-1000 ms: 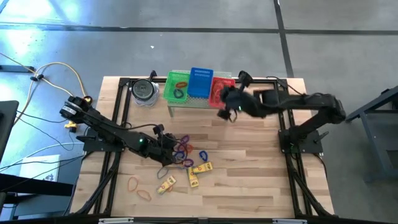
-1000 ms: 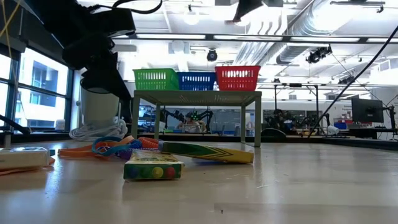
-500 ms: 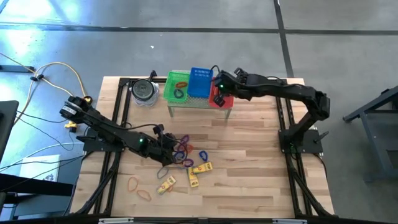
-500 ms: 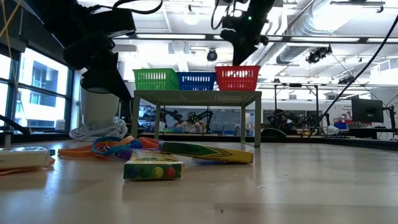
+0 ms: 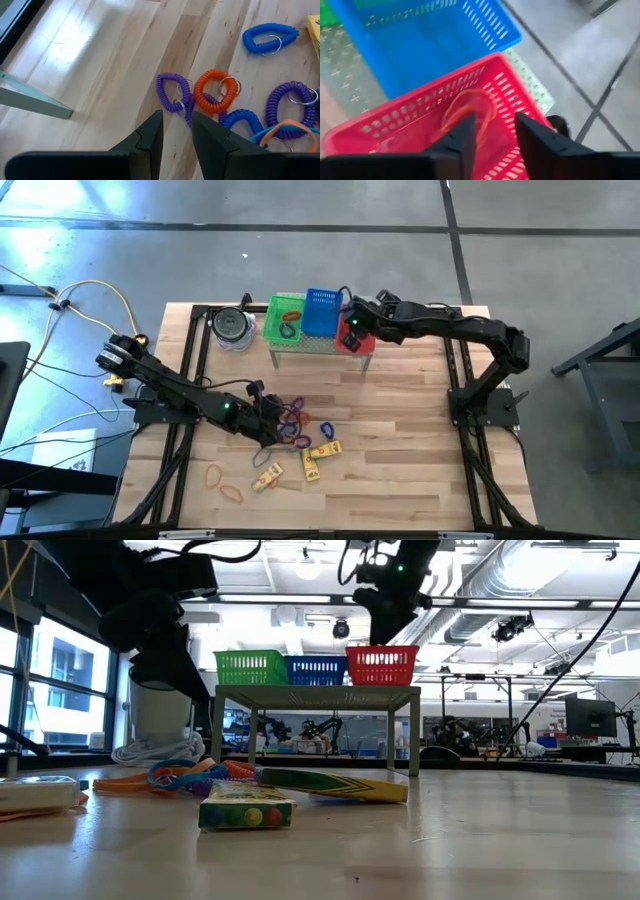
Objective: Pick & Place Office Desk Supplies
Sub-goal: Put the yellow crayon box into the blue bin on the shelf
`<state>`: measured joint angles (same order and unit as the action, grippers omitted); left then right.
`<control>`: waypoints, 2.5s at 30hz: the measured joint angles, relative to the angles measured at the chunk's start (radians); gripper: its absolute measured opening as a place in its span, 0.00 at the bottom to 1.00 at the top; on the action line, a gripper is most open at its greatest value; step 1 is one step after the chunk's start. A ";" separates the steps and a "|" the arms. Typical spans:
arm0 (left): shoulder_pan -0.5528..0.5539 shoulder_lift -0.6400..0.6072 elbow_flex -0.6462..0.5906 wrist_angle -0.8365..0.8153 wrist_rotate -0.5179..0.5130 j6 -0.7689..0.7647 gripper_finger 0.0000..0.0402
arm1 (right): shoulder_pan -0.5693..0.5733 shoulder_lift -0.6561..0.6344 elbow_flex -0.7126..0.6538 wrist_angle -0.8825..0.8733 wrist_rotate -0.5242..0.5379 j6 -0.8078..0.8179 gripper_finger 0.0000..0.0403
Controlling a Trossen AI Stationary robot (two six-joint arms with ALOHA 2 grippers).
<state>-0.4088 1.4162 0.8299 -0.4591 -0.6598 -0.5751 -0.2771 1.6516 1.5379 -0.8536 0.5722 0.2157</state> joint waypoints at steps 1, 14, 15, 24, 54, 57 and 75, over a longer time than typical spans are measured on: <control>0.000 0.000 0.000 0.000 0.000 0.000 0.23 | 0.003 0.000 0.000 0.011 0.019 0.000 0.39; 0.002 0.000 0.000 0.008 0.001 0.030 0.23 | 0.230 -0.155 0.001 0.164 0.166 -0.110 0.47; 0.000 -0.001 0.000 0.007 0.003 0.030 0.23 | 0.262 -0.173 0.001 0.159 0.152 -0.115 0.47; -0.008 -0.001 0.000 0.007 0.090 0.052 0.23 | 0.551 -0.260 0.002 -0.053 -0.246 -0.014 0.47; -0.008 0.001 0.000 0.187 0.291 0.038 0.23 | 0.829 -0.221 -0.995 1.141 -0.155 0.185 0.47; -0.009 0.001 0.000 0.190 0.292 0.036 0.23 | 0.801 -0.221 -1.086 1.280 -0.151 0.174 0.47; 0.002 0.002 0.000 0.268 0.290 0.047 0.23 | 0.800 -0.222 -1.133 1.365 -0.159 0.192 0.48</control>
<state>-0.4069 1.4181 0.8299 -0.1908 -0.3698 -0.5278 0.5228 1.4300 0.4046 0.5116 0.4133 0.4077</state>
